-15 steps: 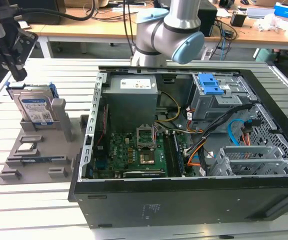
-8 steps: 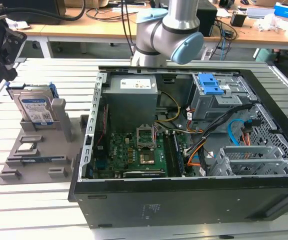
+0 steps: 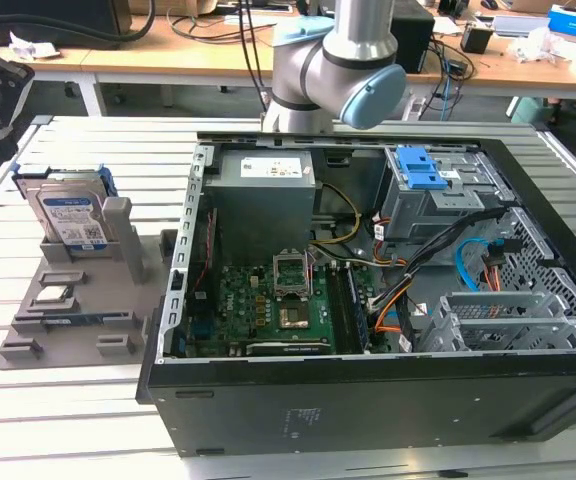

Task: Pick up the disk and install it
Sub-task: 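Reach for the disk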

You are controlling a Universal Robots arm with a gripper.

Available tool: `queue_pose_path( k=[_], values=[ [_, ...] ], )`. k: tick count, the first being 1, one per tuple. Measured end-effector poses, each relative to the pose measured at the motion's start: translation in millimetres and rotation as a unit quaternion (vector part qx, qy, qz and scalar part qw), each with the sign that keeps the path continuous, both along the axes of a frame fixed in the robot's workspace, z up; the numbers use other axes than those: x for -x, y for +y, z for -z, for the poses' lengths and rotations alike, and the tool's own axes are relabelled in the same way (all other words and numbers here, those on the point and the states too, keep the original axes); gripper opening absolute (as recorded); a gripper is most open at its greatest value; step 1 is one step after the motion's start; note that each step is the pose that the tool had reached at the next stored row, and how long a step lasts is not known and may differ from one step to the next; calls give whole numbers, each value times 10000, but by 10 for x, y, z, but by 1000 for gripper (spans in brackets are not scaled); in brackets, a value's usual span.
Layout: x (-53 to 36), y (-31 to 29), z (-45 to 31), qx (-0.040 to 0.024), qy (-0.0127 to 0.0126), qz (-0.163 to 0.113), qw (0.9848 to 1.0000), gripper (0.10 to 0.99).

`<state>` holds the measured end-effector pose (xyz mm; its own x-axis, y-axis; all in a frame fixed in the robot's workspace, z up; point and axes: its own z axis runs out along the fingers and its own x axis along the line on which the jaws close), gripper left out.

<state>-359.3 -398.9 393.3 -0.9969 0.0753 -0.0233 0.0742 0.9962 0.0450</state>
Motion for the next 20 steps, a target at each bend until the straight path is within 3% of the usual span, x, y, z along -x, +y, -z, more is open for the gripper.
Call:
queue_pose_path(
  k=[4, 9, 20],
  values=[
    [79, 0, 0, 0, 0, 0, 10000, 106],
    [240, 1, 1, 0, 0, 0, 10000, 106],
    [264, 80, 1, 0, 0, 0, 10000, 106]
  ],
)
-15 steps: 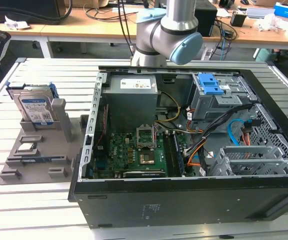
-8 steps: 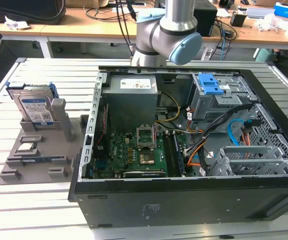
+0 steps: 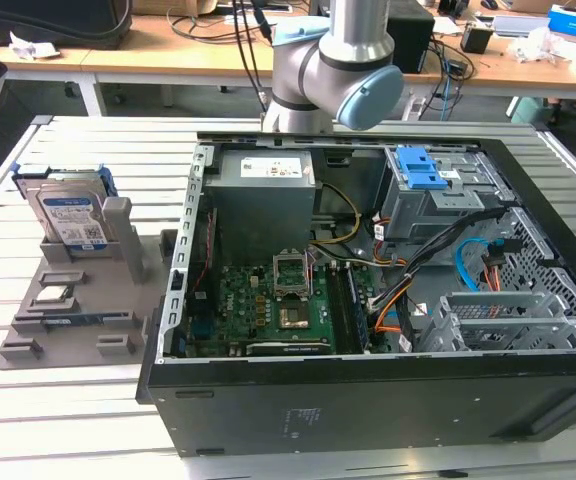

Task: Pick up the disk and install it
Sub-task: 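Reach for the disk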

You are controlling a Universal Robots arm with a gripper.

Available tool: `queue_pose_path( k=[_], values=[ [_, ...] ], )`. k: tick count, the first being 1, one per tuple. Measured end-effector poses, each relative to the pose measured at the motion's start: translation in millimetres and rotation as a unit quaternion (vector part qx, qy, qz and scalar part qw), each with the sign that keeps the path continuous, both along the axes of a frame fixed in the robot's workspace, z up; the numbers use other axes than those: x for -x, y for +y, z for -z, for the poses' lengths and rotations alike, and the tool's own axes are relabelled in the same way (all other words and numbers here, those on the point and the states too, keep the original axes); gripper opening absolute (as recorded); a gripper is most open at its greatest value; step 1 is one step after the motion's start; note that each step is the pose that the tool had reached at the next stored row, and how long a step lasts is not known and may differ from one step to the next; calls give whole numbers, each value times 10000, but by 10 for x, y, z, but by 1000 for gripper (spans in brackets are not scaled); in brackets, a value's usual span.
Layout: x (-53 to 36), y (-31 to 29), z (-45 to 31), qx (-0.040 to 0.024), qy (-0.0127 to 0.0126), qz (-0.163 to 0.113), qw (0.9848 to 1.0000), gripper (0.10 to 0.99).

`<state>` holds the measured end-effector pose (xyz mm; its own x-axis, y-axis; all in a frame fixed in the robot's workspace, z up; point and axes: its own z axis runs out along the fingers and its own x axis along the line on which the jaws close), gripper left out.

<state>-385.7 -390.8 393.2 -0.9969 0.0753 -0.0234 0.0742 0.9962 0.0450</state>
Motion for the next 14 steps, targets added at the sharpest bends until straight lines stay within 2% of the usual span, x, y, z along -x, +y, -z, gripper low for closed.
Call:
queue_pose_path(
  k=[7, 14],
  values=[
    [0, 69, 0, 0, 0, 0, 10000, 106],
    [0, 73, 0, 0, 0, 0, 10000, 106]
  ],
)
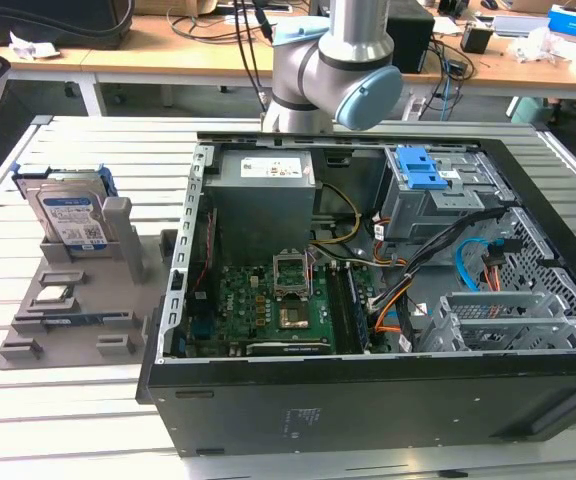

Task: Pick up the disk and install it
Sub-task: 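Reach for the disk, then pick up the disk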

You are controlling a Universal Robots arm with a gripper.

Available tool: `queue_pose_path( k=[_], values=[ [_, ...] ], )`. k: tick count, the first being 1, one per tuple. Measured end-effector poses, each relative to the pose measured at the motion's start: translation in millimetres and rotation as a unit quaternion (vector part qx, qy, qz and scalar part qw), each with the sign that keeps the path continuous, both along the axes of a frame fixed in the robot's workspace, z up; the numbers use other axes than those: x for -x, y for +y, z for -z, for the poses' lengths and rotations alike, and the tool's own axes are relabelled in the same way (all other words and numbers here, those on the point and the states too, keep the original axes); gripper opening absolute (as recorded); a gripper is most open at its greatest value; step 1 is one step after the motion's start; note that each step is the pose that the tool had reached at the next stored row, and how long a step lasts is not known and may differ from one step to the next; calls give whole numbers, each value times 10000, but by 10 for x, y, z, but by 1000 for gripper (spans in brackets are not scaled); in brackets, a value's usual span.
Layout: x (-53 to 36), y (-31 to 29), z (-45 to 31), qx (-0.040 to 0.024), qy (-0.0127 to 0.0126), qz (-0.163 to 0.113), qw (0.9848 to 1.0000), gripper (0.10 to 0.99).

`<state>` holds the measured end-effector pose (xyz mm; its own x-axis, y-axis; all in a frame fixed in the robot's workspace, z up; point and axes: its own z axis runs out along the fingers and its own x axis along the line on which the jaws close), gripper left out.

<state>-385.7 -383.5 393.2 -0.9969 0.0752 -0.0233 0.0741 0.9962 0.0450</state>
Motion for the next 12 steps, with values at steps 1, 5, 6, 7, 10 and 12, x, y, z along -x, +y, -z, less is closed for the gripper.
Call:
queue_pose_path(
  k=[1, 5, 6, 7, 10, 12],
  values=[
    [0, 1, 0, 0, 0, 0, 10000, 106],
    [0, 2, 0, 0, 0, 0, 10000, 106],
    [0, 2, 0, 0, 0, 0, 10000, 106],
    [0, 2, 0, 0, 0, 0, 10000, 106],
    [1, 3, 0, 0, 0, -154, 9999, 106],
    [0, 3, 0, 0, 0, -332, 9994, 106]
  ],
)
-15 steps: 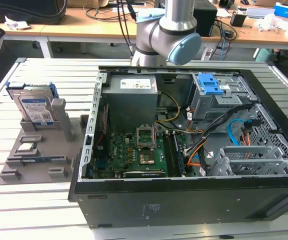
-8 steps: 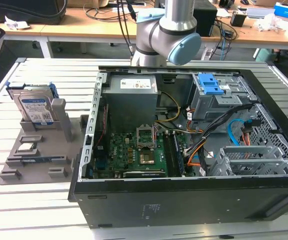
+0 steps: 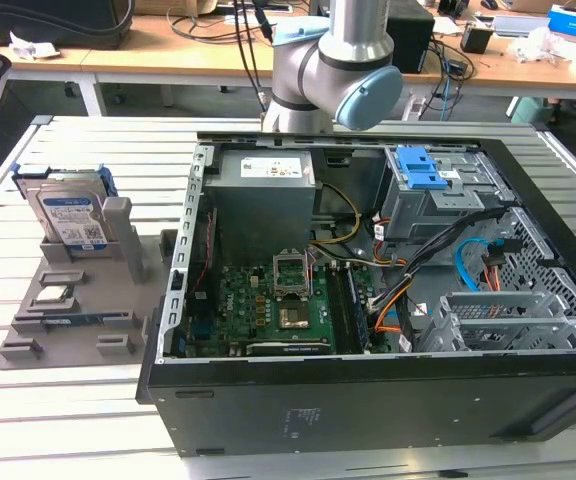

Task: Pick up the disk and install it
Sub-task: 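Pick up the disk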

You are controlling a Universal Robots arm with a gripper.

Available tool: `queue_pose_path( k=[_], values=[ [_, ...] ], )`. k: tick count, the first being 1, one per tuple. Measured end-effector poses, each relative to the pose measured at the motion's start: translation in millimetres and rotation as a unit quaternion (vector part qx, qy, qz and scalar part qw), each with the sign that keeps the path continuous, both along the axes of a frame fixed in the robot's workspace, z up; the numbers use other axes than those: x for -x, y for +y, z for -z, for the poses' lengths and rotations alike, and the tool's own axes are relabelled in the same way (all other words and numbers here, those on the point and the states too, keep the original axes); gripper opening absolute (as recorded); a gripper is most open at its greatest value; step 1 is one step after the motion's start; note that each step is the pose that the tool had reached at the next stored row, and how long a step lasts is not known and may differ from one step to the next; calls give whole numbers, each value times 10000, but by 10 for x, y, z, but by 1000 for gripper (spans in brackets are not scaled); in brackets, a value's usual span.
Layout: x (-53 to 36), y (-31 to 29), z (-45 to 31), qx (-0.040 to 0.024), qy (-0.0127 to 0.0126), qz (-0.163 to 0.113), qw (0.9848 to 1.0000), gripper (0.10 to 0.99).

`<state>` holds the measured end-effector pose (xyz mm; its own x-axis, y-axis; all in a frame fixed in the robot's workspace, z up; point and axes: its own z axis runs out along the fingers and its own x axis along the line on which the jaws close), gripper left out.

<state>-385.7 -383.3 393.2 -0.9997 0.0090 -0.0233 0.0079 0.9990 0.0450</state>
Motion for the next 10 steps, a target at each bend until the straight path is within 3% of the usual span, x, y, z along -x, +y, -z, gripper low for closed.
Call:
queue_pose_path(
  k=[3, 7, 10],
  values=[
    [0, 0, 0, 0, 0, -216, 9998, 106],
    [0, 0, 0, 0, 0, -584, 9983, 106],
    [0, 0, 0, 0, 0, -895, 9960, 106]
  ],
)
